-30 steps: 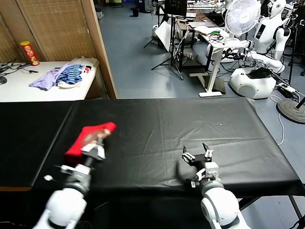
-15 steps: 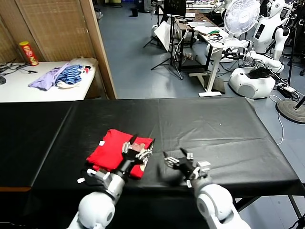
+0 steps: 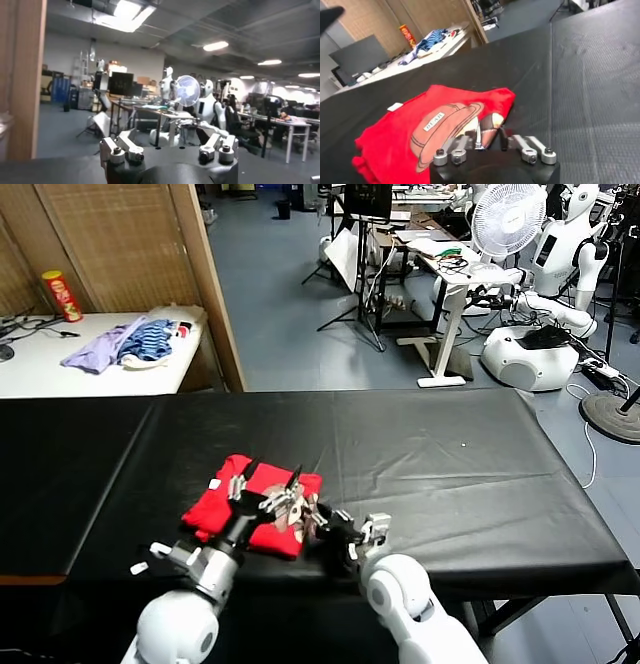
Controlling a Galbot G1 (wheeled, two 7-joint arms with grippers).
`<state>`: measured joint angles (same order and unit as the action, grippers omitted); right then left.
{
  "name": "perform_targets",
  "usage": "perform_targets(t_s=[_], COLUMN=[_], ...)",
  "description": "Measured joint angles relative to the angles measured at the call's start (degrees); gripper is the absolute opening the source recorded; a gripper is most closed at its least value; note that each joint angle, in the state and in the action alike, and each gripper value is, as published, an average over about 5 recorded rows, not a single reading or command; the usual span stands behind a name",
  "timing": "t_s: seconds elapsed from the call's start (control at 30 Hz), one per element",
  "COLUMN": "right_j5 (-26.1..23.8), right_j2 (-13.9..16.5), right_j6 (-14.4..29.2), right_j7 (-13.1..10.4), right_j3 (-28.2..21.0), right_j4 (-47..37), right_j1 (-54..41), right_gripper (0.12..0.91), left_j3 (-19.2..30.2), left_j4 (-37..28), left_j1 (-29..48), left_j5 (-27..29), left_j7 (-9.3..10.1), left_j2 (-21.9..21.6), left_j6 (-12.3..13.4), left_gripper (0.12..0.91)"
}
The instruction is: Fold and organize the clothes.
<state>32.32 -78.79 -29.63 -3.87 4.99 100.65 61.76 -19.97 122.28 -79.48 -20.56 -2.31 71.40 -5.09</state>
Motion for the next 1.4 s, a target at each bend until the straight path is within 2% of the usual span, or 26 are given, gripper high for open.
perform_targets(t_s=[0.1,0.2,0.4,0.43,0.53,0.63,0.77,0.87,1.03,1.2,1.4], right_j5=[-4.35,-8.93,-17.82,-18.72,-20.07,-20.63,-21.03,-21.41,-22.39,-25.43,-28.42], right_j2=[0.63,1.70,4.24,4.70,6.29,8.38,10.66,11.09,10.18,9.33,9.05], right_j6=[2.60,5.77,13.41,14.20,15.20,15.42,16.11,17.45,20.44,23.99,25.16], right_j7=[2.19,3.14,5.85,6.32,6.75,5.44,2.83,0.75,-3.43,-5.95,-10.67], right_j3=[-0.21,-0.17,0.47,0.68,1.40,2.65,5.31,7.83,12.78,16.56,18.38], right_j4=[-2.29,-4.70,-7.96,-7.92,-6.37,-2.34,4.89,10.35,18.91,26.21,32.35], right_j1=[-1.66,-3.77,-7.14,-7.21,-6.27,-3.29,3.00,8.87,20.77,32.39,44.09], right_gripper=[0.181,0.125,0.127,0.143,0.255,0.419,0.648,0.762,0.797,0.798,0.798], left_j3=[-0.81,-1.52,-2.48,-2.57,-2.85,-2.96,-2.91,-2.92,-4.04,-5.56,-8.44], left_j4=[-0.02,-0.36,-1.62,-1.84,-2.54,-2.91,-3.11,-3.24,-1.42,1.68,5.40], left_j1=[-0.59,-1.30,-2.49,-2.63,-3.15,-3.92,-5.47,-6.81,-9.85,-14.97,-23.34], left_j5=[0.35,1.09,2.12,2.22,2.30,1.28,0.75,0.87,-0.59,-0.90,-2.11], left_j7=[0.86,1.18,1.27,1.36,2.22,3.27,3.63,4.79,6.93,9.36,10.64], left_j2=[-0.24,-0.55,-0.64,-0.64,-0.79,-1.30,-2.34,-3.11,-4.31,-5.95,-7.24], left_j6=[1.46,2.89,4.41,4.42,4.68,5.08,6.47,7.04,4.80,2.66,0.94], left_gripper=[0.798,0.798,0.798,0.798,0.798,0.798,0.798,0.798,0.798,0.798,0.798])
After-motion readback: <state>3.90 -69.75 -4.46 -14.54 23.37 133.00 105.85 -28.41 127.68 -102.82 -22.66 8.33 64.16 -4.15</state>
